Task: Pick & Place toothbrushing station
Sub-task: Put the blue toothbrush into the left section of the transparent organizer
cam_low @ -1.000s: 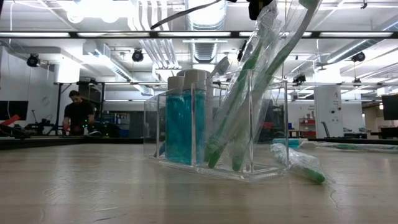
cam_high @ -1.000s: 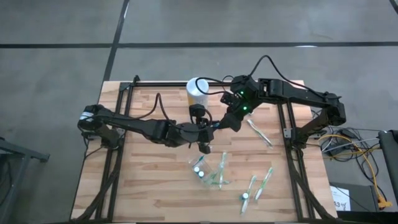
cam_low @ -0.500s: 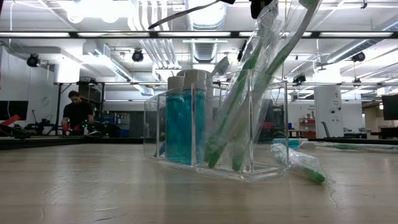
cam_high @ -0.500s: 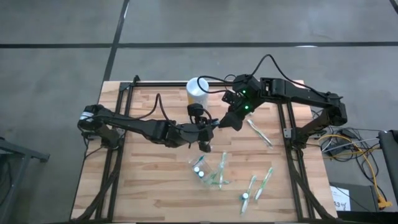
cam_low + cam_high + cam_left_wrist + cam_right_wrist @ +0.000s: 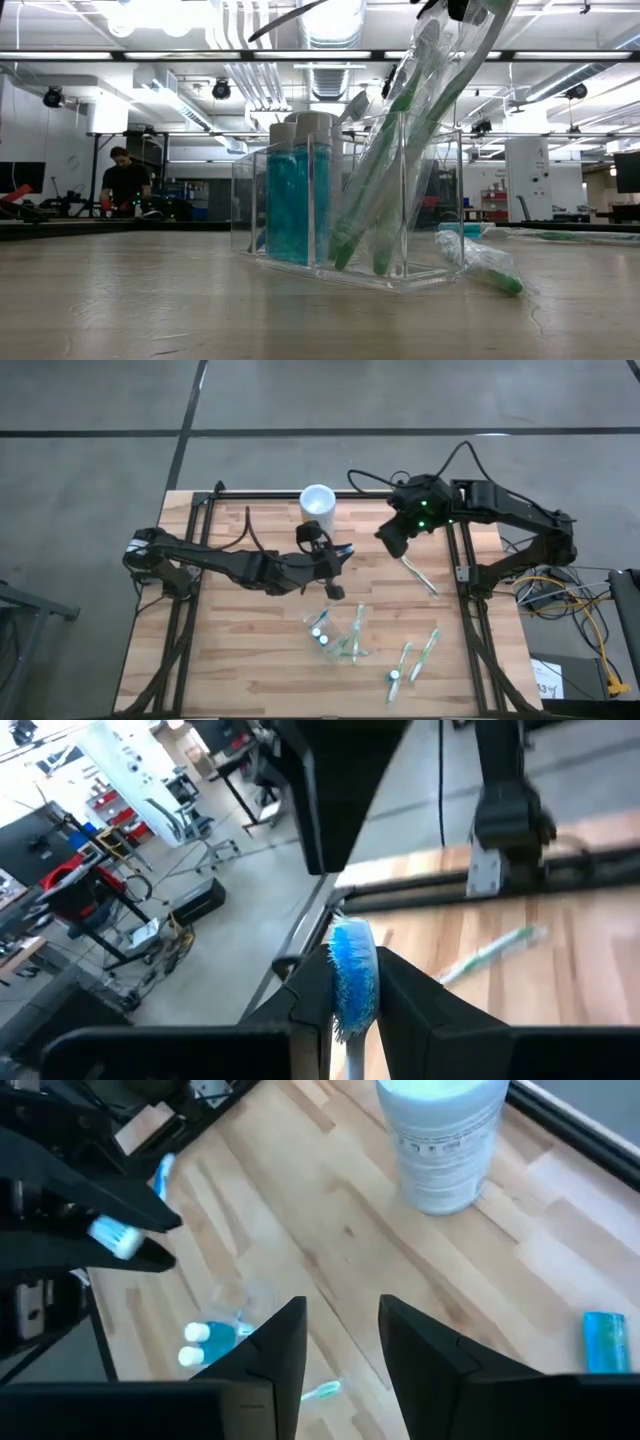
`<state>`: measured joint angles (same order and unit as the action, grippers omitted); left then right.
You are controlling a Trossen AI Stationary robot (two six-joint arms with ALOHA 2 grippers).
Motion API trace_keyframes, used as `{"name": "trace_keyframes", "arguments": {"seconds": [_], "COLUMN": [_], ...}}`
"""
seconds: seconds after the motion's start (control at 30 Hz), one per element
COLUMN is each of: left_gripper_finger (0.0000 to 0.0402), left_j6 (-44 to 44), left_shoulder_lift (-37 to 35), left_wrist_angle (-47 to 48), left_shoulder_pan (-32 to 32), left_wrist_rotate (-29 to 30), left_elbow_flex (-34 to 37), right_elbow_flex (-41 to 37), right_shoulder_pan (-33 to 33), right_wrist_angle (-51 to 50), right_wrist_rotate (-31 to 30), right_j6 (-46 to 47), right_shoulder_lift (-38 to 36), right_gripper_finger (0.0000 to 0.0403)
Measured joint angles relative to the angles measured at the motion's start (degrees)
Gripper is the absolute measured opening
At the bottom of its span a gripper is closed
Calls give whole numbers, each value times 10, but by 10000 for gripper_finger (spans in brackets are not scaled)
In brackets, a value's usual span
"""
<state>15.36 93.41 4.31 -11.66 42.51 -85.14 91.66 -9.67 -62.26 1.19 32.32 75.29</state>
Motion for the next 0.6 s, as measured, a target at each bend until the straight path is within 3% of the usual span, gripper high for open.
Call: {"name": "trace_keyframes", "arguments": {"seconds": [0.3,0.6], "left_gripper_finger": [58,58], "left_j6": [-28,-104], "left_shoulder_lift": [-1,-14], "left_wrist_angle": [-31,-43], "left_shoulder_pan": [4,26], "left_wrist_rotate": [-37,-120], "left_elbow_flex": [3,46], "right_elbow_flex": [0,0], "right_shoulder_pan": [0,0], "right_wrist_angle": [-13,-23], "right_wrist_rotate": [-15,-15], "right_j6": [-23,-40], "right_shoulder_lift": [-23,-23], "right_gripper_finger": [104,93]}}
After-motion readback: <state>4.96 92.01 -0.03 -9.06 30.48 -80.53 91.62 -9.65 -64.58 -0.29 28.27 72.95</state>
